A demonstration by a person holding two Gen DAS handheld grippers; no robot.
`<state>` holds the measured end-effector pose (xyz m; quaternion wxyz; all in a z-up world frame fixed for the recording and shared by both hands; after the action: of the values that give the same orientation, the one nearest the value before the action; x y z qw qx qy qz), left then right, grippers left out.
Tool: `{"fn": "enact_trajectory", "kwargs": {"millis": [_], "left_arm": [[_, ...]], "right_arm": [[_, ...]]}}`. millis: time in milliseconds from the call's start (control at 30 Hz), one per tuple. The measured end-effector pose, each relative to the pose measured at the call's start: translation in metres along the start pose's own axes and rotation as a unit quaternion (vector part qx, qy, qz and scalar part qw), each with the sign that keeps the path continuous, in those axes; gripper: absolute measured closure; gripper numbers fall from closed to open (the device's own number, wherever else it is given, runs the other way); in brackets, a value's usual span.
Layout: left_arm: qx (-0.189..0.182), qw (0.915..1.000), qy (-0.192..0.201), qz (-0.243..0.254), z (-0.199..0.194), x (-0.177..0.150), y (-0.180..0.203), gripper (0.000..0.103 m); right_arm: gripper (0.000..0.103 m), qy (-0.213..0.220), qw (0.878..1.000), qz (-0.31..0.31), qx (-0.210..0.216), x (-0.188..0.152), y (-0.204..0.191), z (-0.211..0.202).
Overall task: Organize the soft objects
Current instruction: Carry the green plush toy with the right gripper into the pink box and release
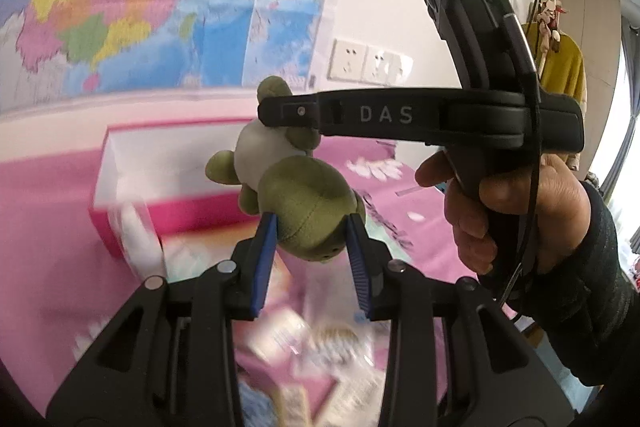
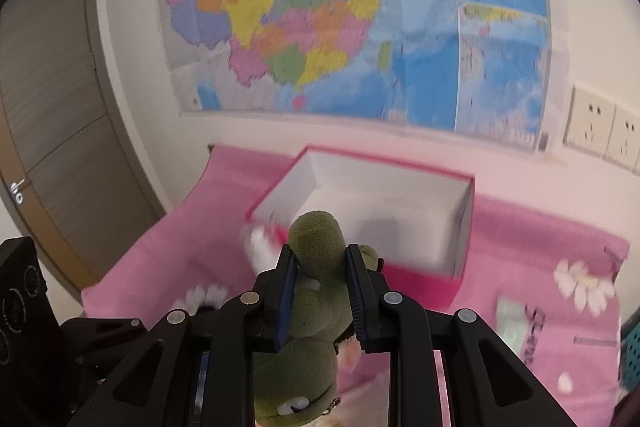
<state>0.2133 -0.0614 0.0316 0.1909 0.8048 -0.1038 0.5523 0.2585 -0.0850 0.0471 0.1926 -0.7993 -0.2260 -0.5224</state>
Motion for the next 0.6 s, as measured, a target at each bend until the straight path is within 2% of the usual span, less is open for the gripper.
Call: {"fn": "enact_trajectory", "kwargs": {"millis": [200, 267, 367, 467, 533, 600], "left_arm": [[0.018, 0.9998, -0.007, 0.001, 0.045, 0.032, -0.041, 0.067], [0.033, 0.9993, -0.017, -0.009, 0.063, 0.037, -0.061, 0.076], [0.047, 0.9981, -0.035, -0.020, 0.088, 0.036, -0.085, 0.076], [0.076, 0.9950, -0.059, -0.025, 0.106, 0.025, -0.106, 0.076], [0.071, 0.9946, -0.061, -0.045, 0.104, 0.023, -0.112, 0.071], [0.082, 0.9944, -0.054, -0.040, 0.099, 0.025, -0.117, 0.052]], "right_arm": [[0.080, -0.007, 1.000, 0.020, -0.003, 0.041, 0.030, 0.049], [0.080, -0.018, 0.999, 0.034, -0.005, 0.049, 0.042, 0.073], [0.080, -0.045, 0.998, 0.047, -0.013, 0.049, 0.060, 0.107], [0.079, -0.073, 0.996, 0.044, -0.034, 0.038, 0.074, 0.137], [0.075, -0.093, 0.993, 0.047, -0.055, 0.030, 0.086, 0.152], [0.061, -0.101, 0.992, 0.050, -0.062, 0.024, 0.092, 0.156]]}}
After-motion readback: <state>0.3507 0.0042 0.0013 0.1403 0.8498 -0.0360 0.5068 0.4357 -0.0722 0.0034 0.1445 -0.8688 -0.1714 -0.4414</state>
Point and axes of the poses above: each gripper's, at about its wrist camera, not at the fingertips, and z roughly the way its jaws point, y to its right, x to its top, the point moved 10 cm from there along z, roughly the way its jaws point, and after that the axes turned 10 degrees about y, right-handed, at the moved point
